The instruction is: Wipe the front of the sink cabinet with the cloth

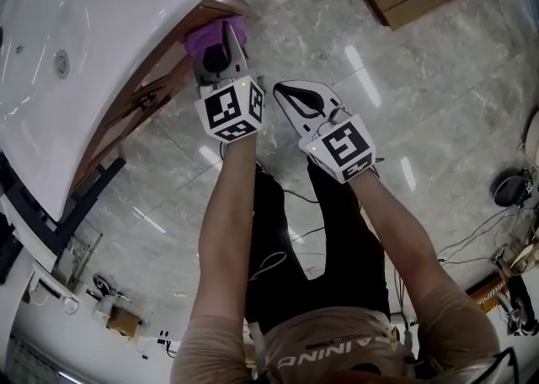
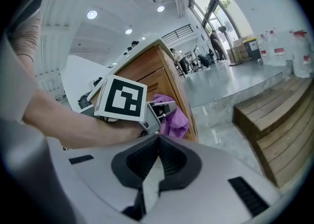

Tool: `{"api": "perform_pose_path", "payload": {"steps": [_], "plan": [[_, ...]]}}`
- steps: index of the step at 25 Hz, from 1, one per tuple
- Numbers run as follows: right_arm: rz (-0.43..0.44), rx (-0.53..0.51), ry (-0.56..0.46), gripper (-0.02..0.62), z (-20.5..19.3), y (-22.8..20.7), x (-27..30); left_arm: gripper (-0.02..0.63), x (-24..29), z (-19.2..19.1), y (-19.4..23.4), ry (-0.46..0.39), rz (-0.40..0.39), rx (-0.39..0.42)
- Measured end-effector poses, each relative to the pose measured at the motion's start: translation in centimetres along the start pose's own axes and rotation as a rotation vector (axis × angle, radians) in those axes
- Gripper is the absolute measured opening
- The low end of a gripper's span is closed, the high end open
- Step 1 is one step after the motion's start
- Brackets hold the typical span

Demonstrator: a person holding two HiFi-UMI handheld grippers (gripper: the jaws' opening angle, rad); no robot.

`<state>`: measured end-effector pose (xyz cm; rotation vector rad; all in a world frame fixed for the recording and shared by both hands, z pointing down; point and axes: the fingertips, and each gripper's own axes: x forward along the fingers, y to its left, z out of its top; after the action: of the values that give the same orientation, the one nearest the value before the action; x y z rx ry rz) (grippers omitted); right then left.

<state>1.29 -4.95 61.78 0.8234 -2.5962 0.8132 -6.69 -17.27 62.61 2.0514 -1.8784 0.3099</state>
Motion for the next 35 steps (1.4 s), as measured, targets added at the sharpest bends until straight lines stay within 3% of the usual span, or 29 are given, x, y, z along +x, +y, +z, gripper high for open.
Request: {"api": "perform_pose_path", "payload": {"steps": [8, 12, 16, 23, 35], "plan": [[-0.024, -0.011, -0.015, 0.011, 0.4, -3.2, -2.0, 0.037, 3.3, 1.1, -5.4, 0.002, -0.087, 0.0], [-0.066, -0.016, -0.021, 0.011, 0.0, -4.4, -3.0, 0.037, 2.0, 2.6, -7.7, -0.051, -0.149, 0.023], [-0.072, -0.041, -0.022, 0.011, 0.2, -3.0, -2.6, 0.037, -0.7, 2.9, -6.9, -0.077, -0.165, 0.0], [-0.006, -0.081, -0.014, 0.011, -0.3, 4.9, 1.0, 0.037, -8.4, 0.0, 1.7, -0.057, -0.069, 0.005], [0.142, -0.112, 0.034, 0.011, -5.7, 23.8, 12.5, 0.037, -23.1, -8.4, 24.7, 0.054, 0.154, -0.016]]}}
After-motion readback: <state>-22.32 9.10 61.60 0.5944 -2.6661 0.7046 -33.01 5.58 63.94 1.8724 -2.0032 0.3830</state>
